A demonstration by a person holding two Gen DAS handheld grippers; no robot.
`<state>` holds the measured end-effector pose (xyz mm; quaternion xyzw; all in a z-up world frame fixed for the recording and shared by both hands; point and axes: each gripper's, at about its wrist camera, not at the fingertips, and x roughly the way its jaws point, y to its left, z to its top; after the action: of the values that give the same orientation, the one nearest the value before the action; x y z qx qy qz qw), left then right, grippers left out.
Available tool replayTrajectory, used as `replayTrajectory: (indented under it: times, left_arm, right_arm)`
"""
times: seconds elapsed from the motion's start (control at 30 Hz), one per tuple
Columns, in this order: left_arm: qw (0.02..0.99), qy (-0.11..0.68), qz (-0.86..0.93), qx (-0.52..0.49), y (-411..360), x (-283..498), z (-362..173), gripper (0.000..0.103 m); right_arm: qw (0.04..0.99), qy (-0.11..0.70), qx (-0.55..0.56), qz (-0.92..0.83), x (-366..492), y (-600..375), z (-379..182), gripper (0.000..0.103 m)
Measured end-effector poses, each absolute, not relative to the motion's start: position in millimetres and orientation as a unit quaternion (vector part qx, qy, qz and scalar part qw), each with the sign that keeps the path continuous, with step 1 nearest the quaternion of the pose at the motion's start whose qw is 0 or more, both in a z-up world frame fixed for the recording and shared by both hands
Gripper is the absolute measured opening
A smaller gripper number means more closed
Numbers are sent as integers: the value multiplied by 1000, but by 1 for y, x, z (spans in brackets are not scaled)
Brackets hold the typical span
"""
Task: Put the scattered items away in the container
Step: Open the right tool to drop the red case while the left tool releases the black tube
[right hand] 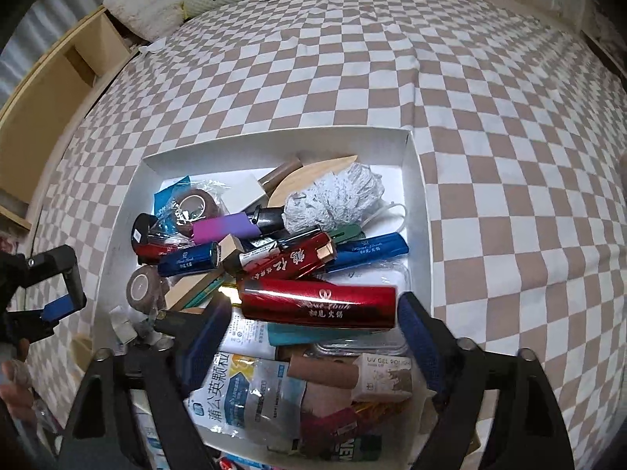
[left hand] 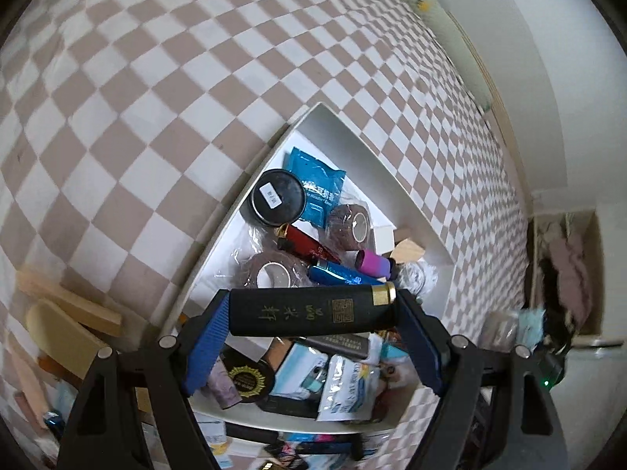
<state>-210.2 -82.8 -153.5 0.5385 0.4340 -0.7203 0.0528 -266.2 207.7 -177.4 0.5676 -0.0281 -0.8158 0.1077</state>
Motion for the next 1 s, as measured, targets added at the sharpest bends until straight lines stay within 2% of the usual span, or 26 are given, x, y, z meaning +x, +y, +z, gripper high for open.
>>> replayTrajectory:
  times: [0.27,0.33,0.4,0.67,0.83,1.0]
  left_arm:
    - [58,497,-696,516,-92,-205,-160,82]
    - [66,512,-689,509,-95,-202,-163,87]
    - [69,525,-684,501,-99,-200,-164,97]
    - [64,523,-686,501,-101,-199,-159,97]
    - [60,499,-696,513,-95,-199,-155,97]
    - [80,388,-733,553,-83,-203,-146,97]
  right_arm:
    - [110,-34,564,-818,-266,211,-172,98]
    - [110,-33,565,-817,-265,211,-172,98]
    - [111,-33,566,-816,-264,211,-171,98]
    - [117,-29,563,-818,-261,208,-168,98]
    - [118,-27,563,-818,-261,208,-167,98]
    - [118,-27,561,-819,-257,207,-163,98]
